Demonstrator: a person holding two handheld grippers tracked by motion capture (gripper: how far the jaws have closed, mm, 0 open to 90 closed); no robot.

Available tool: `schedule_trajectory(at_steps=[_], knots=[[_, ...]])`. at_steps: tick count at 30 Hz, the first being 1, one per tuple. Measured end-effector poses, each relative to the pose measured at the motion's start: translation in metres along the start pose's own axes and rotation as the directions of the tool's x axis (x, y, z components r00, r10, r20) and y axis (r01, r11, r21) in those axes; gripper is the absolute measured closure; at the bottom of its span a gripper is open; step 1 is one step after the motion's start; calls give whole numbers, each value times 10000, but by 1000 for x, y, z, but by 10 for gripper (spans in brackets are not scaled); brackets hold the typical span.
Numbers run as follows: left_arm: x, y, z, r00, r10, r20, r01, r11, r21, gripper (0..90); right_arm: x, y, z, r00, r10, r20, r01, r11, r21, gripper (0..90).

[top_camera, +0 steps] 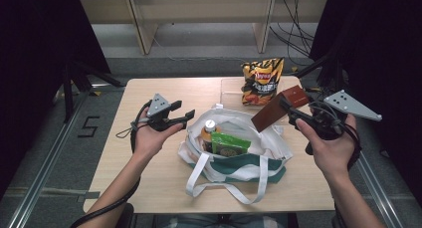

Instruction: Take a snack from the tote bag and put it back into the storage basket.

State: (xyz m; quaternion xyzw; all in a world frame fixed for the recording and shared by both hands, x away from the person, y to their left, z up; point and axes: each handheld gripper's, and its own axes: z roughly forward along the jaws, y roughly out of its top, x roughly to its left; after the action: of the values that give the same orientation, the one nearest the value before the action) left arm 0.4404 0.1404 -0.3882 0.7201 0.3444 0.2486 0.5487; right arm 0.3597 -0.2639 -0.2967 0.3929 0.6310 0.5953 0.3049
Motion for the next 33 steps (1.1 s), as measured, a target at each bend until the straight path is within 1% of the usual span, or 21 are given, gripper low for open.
schedule_trajectory(at_steps=[1, 2, 4, 5, 6, 8, 9, 11, 14, 16, 17, 21, 22, 23, 25, 26, 27, 28, 30, 33], knots=[[0, 0, 0, 10000, -5, -3, 5, 10000, 1, 386, -1, 1, 0, 10000, -82, 2, 82, 9999, -93, 390], [0, 0, 0, 10000, -2, -2, 2, 10000, 4, 385, -1, 1, -1, 10000, 33, 0, -33, 10000, -62, 390], [0, 0, 0, 10000, 0, -9, 0, 10000, -4, 386, -1, 2, -2, 9999, 82, 138, -80, 9998, -194, 390], [0, 0, 0, 10000, 4, -18, -4, 10000, -13, 386, -2, 3, -3, 9999, -56, 135, 59, 9998, -208, 390], [0, 1, 0, 10000, 7, -43, -7, 10000, 13, 386, -2, 3, -3, 9999, -70, 118, 73, 9997, -251, 390], [0, 1, -1, 10000, 6, -21, -6, 10000, -26, 386, -3, 4, -4, 9999, -33, 115, 35, 9999, -158, 390], [0, 1, -1, 10000, 7, -17, -7, 10000, -30, 386, -4, 4, -4, 9998, -97, 150, 100, 9997, -223, 390], [0, 1, -1, 10000, 16, -16, -16, 10000, -32, 385, -4, 4, -5, 9998, -25, 185, 32, 9994, -341, 390], [1, 1, -1, 10000, 3, -26, -3, 10000, -54, 385, -6, 6, -7, 9997, -27, 253, 34, 9996, -267, 390], [1, 1, -1, 10000, -5, -23, 5, 10000, -60, 386, -7, 7, -8, 9996, 24, 294, -13, 9993, -373, 390], [1, 1, -1, 10000, -8, -29, 8, 10000, -60, 385, -8, 7, -7, 9994, -49, 348, 65, 9990, -441, 390], [1, 2, -1, 10000, -6, -26, 6, 10000, -63, 386, -11, 8, -9, 9990, 37, 455, -21, 9994, -345, 390], [1, 2, -1, 10000, -8, -27, 8, 10000, -67, 386, -12, 8, -9, 9988, 1, 486, 17, 9994, -353, 390], [1, 2, -1, 10000, -1, -22, 1, 10000, -59, 386, -13, 7, -8, 9987, 51, 501, -29, 9990, -444, 390], [0, 2, -1, 10000, 5, -17, -5, 10000, -51, 386, -14, 6, -8, 9985, 98, 536, -74, 9989, -456, 390], [0, 2, -1, 10000, 7, -20, -7, 10000, -50, 386, -15, 6, -8, 9984, 95, 562, -76, 9994, -341, 390], [0, 2, -1, 10000, 0, -20, 0, 10000, -58, 385, -15, 6, -8, 9982, 112, 586, -91, 9993, -349, 390], [1, 2, -1, 10000, -4, -20, 4, 10000, -65, 386, -15, 6, -8, 9976, 206, 654, -181, 9991, -390, 390], [1, 2, -1, 10000, -19, -22, 19, 10000, -72, 386, -17, 7, -8, 9978, 71, 663, -46, 9993, -376, 390], [1, 2, -1, 10000, -16, -31, 16, 10000, -64, 386, -17, 7, -8, 9972, 150, 738, -116, 9989, -462, 390]])
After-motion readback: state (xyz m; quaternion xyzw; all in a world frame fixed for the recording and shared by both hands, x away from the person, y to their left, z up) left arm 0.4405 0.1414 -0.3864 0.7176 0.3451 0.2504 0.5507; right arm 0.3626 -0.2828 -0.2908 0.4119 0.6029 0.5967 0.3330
